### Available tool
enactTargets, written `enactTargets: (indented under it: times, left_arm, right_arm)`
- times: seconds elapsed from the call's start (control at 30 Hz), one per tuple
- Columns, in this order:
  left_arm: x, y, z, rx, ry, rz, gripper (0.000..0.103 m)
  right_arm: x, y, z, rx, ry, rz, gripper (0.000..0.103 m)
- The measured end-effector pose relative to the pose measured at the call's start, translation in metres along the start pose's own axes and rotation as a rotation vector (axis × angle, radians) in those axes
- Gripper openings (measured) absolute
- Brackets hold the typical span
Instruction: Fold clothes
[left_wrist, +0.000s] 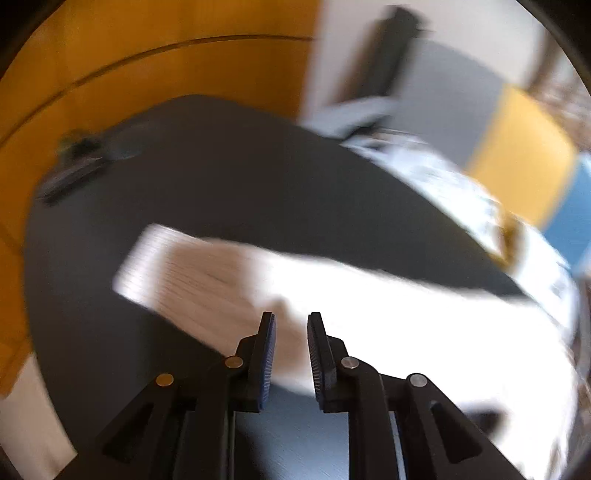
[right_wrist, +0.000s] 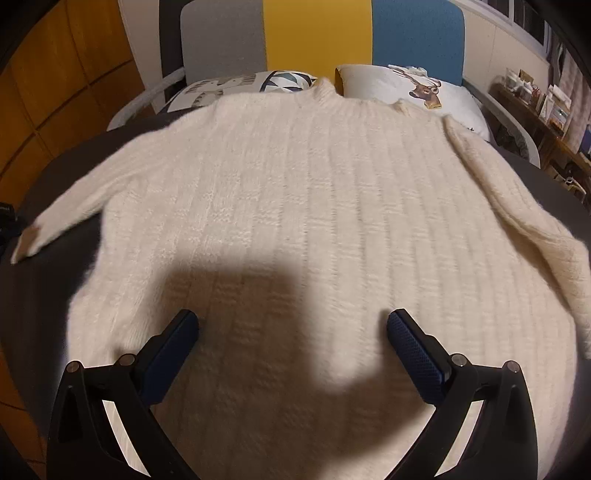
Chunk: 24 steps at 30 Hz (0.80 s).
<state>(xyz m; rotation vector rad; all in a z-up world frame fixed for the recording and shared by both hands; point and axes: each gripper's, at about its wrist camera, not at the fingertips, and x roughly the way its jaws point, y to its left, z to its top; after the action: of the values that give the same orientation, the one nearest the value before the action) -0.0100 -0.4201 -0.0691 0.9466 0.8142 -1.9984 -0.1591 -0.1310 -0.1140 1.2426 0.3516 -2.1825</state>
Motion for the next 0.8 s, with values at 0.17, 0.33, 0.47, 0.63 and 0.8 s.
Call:
enactTargets:
  times: [0.17,0.33,0.47,0.63,0.8]
  left_arm:
    - [-0.026,-0.102,-0.091,0.229,0.067,-0.277,0.017]
    - [-0.014,-0.143,-0.157,0.358,0.149,-0.254,0.017]
    - [-0.020,-0.132,-0.171,0.428,0.081,-0.218,0.017]
    - [-0.030,-0.125,-0.159,0.429,0.123,-0.281,0.017]
    - [-0.015,-0.128,-0.144,0.407,0.162,-0.241,0.017]
  right_arm:
    - [-0.032,-0.046,-0.020,0.049,0.005,-0.039,0.103]
    - [-0.040,-0.093,-0.066,0.086,0.088,-0.120,0.103]
    - [-0.050,-0.101,-0.099,0.068,0.070,-0.108,0.103]
    - [-0.056,-0.098,-0.106,0.061,0.057,-0.106,0.103]
    - [-0.062,-0.096,-0.106,0.044,0.068,-0.106,0.103]
